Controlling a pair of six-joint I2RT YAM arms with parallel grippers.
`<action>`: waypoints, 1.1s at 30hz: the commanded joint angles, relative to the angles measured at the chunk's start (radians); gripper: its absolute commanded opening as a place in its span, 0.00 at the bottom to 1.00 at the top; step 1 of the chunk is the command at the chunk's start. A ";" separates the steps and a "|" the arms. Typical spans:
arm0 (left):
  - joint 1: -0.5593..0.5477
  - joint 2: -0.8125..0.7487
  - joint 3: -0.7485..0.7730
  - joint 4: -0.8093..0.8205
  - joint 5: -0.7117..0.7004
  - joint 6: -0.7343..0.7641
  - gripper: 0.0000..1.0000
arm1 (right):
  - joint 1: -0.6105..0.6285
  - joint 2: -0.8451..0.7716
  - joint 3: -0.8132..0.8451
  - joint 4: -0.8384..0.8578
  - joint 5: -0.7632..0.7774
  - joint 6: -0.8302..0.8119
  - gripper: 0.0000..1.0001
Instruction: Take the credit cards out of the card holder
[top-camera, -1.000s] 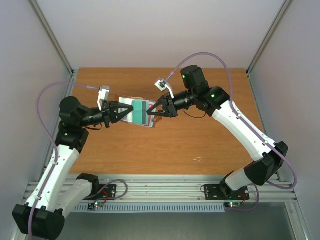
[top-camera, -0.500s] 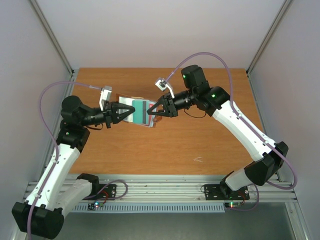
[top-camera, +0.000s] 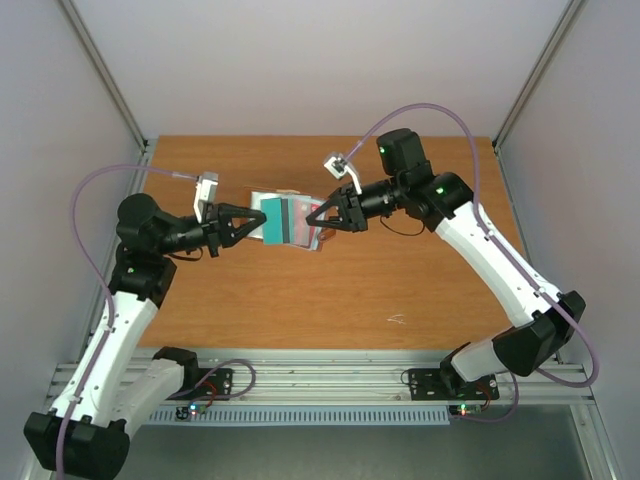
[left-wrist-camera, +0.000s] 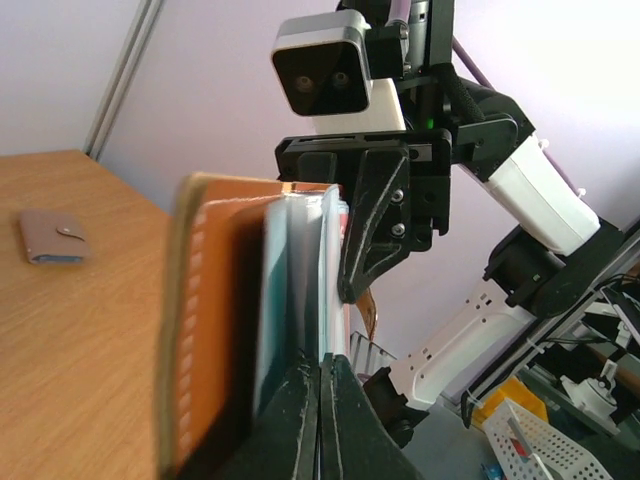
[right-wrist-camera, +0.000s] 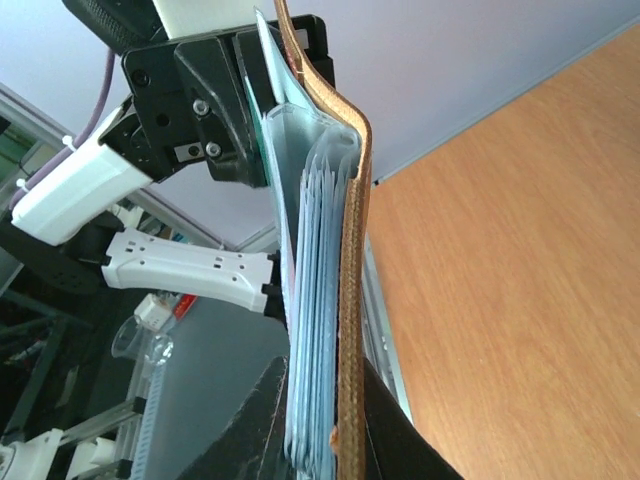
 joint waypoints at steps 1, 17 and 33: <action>0.011 -0.014 0.010 -0.006 0.005 0.016 0.00 | -0.027 -0.049 0.007 -0.048 -0.034 -0.048 0.04; -0.006 -0.016 0.069 -0.634 -0.898 1.065 0.00 | -0.351 -0.107 -0.054 -0.128 0.240 0.095 0.01; -0.199 0.552 -0.307 0.253 -1.253 2.068 0.00 | -0.351 -0.110 -0.075 -0.101 0.167 0.070 0.01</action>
